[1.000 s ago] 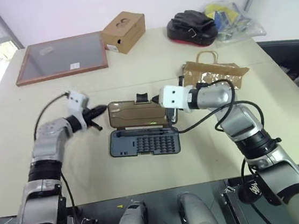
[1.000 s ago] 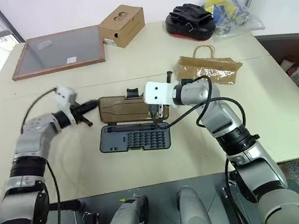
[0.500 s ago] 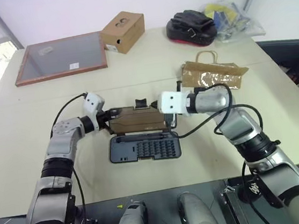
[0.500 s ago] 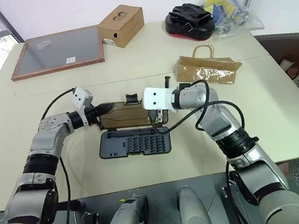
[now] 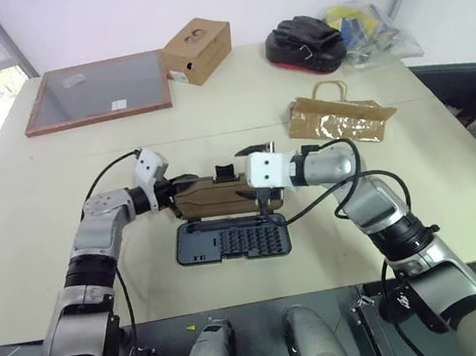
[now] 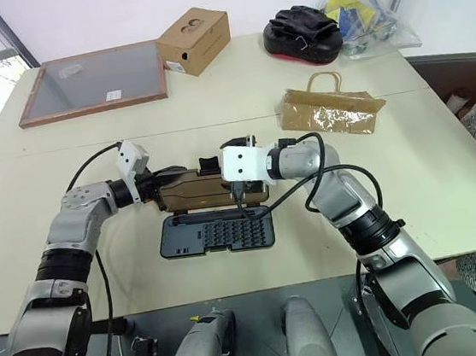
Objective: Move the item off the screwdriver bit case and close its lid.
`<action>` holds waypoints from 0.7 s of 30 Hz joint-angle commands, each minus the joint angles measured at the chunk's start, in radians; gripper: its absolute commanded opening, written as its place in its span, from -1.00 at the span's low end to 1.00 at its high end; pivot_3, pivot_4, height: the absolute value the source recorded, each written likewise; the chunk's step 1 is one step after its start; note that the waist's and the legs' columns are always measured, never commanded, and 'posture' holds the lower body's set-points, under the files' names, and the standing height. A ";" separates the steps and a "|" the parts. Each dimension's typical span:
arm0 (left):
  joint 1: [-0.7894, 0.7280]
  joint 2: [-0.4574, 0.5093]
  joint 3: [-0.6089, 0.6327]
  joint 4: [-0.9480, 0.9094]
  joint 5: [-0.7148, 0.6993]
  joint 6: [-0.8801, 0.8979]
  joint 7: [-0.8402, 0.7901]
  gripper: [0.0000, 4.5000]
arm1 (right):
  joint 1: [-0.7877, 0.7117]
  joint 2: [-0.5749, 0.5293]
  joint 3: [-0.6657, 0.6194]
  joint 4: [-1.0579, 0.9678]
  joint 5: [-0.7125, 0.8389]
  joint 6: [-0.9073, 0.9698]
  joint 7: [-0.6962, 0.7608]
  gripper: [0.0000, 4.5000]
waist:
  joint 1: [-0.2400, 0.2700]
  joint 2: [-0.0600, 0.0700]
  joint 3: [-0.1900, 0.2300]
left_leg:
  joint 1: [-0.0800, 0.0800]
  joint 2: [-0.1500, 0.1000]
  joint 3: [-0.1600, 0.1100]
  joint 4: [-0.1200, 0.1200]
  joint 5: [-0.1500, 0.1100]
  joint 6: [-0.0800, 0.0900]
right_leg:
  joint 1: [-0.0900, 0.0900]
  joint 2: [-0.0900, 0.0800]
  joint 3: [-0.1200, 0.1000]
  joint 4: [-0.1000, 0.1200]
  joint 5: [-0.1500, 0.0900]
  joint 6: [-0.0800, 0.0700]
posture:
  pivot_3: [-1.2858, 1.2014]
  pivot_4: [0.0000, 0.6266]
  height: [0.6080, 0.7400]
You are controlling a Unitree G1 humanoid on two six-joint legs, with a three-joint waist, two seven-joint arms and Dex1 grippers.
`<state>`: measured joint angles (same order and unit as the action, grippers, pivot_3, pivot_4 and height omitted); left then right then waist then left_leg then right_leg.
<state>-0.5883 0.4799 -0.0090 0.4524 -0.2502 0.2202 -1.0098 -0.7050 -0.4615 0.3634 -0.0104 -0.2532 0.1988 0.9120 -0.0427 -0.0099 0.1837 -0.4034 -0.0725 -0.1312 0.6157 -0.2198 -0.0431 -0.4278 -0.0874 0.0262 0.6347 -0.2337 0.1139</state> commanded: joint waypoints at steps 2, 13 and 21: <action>0.028 0.029 -0.004 -0.092 -0.012 0.027 -0.035 -1.00 | -0.033 -0.100 -0.089 -0.091 0.089 0.116 0.112 0.98 | 0.004 0.000 0.000 | 0.000 0.000 0.000 0.000 0.000 0.000 | 0.000 0.000 0.000 0.000 0.000 0.000 | 0.03 -0.52 1.00; 0.098 0.080 0.008 -0.253 -0.044 0.098 -0.050 -1.00 | 0.249 -0.460 -0.390 -0.442 0.461 0.478 0.335 0.98 | 0.023 0.000 0.000 | -0.002 0.001 0.000 0.002 -0.001 0.001 | 0.000 -0.001 -0.001 -0.002 0.000 0.001 | 0.03 -0.52 1.00; 0.178 0.163 0.023 -0.467 -0.123 0.212 -0.094 -1.00 | 0.471 -0.499 -0.512 -0.572 0.544 0.609 0.228 0.98 | 0.029 0.000 0.000 | -0.003 0.002 0.000 0.003 -0.001 0.001 | 0.001 -0.002 -0.001 -0.002 0.000 0.001 | 0.03 -0.52 1.00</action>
<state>-0.4223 0.6175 -0.0147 0.0463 -0.3438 0.4144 -1.0857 -0.2475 -0.9454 -0.1122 -0.5347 0.2658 0.7991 1.1580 -0.0138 -0.0102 0.1837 -0.4063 -0.0707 -0.1311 0.6184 -0.2205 -0.0419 -0.4272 -0.0894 0.0255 0.6325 -0.2333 0.1149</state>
